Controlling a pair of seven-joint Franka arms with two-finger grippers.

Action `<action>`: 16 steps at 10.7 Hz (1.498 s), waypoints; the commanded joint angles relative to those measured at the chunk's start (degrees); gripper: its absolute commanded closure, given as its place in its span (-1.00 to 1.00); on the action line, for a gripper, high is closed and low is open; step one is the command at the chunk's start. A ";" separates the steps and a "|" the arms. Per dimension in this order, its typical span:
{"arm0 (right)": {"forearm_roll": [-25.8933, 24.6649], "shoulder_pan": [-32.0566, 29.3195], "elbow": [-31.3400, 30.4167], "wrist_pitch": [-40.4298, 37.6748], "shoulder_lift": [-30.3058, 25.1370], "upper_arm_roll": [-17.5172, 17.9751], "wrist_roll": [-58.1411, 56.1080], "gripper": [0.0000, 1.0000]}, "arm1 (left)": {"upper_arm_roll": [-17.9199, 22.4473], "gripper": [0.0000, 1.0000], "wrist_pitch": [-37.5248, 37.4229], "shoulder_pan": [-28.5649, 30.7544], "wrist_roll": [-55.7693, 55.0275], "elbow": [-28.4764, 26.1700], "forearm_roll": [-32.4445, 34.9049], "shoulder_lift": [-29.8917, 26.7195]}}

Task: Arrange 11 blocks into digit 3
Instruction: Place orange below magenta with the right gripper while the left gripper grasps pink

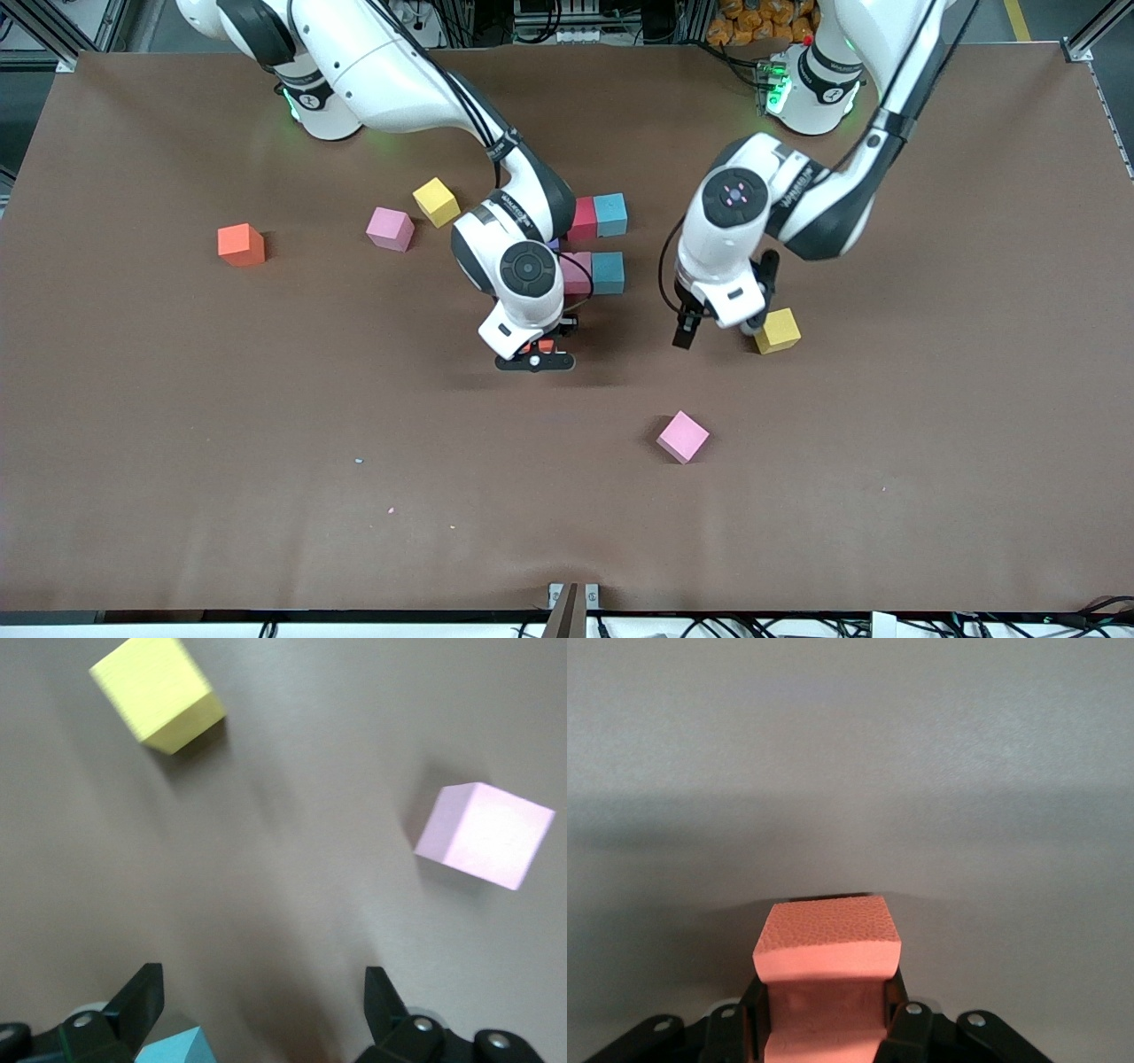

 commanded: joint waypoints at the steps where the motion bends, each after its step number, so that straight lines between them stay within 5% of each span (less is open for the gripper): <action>1: -1.01 0.61 1.80 -0.80 1.14 -0.24 1.19 0.85 | -0.09 -1.00 -2.42 1.30 8.36 10.29 -0.24 7.70; 6: -1.88 0.88 1.44 -0.63 1.14 -0.24 1.27 0.46 | 3.68 -1.00 -3.91 1.23 19.46 24.80 -0.41 18.95; 7: -2.15 0.97 1.44 -0.54 1.23 -0.24 1.36 0.23 | 4.03 -1.00 -3.83 1.22 19.73 27.18 -0.41 20.89; 8: -2.33 1.05 1.44 -0.45 1.31 -0.24 1.36 -0.77 | 4.47 -1.00 -3.56 1.14 20.86 28.68 -0.41 22.39; 9: -2.85 1.05 1.44 -0.45 1.40 -0.24 1.36 -1.00 | 5.09 -1.00 -2.78 1.14 22.35 29.48 -0.41 23.19; 16: -1.99 0.71 1.70 -4.92 -0.97 -0.16 4.95 -1.00 | 6.58 -1.00 4.88 -0.17 23.42 32.48 -0.41 28.11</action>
